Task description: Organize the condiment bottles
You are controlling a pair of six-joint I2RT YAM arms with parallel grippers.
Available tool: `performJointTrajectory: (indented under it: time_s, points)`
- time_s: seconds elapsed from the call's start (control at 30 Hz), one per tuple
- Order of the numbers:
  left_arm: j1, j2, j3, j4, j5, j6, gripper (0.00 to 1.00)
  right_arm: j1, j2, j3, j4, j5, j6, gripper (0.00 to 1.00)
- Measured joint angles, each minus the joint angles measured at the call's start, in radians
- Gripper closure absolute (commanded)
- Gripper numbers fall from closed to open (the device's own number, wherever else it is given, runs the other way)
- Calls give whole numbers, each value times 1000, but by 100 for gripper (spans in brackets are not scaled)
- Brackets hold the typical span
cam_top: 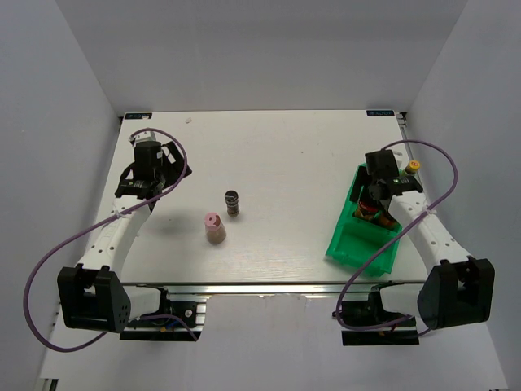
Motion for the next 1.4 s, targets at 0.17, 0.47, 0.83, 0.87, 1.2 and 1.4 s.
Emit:
performJointTrajectory:
  time_s: [0.17, 0.47, 0.83, 0.87, 1.2, 1.4]
  points:
    - [0, 0, 0, 0, 0, 0, 2, -5, -20, 9, 21, -14, -8, 11]
    - [0, 9, 3, -14, -3, -33, 2, 22, -91, 135, 35, -109, -75, 11]
    - [1, 53, 50, -141, -37, -154, 2, 659, 170, 310, 177, -266, -317, 11]
    - [1, 45, 50, -144, -34, -164, 2, 719, 232, 335, 177, -282, -336, 11]
    - [1, -1, 50, -190, -63, -210, 2, 925, 665, 626, 193, -382, -402, 11]
    - [1, -27, 50, -196, -76, -217, 2, 954, 790, 751, 194, -299, -386, 11]
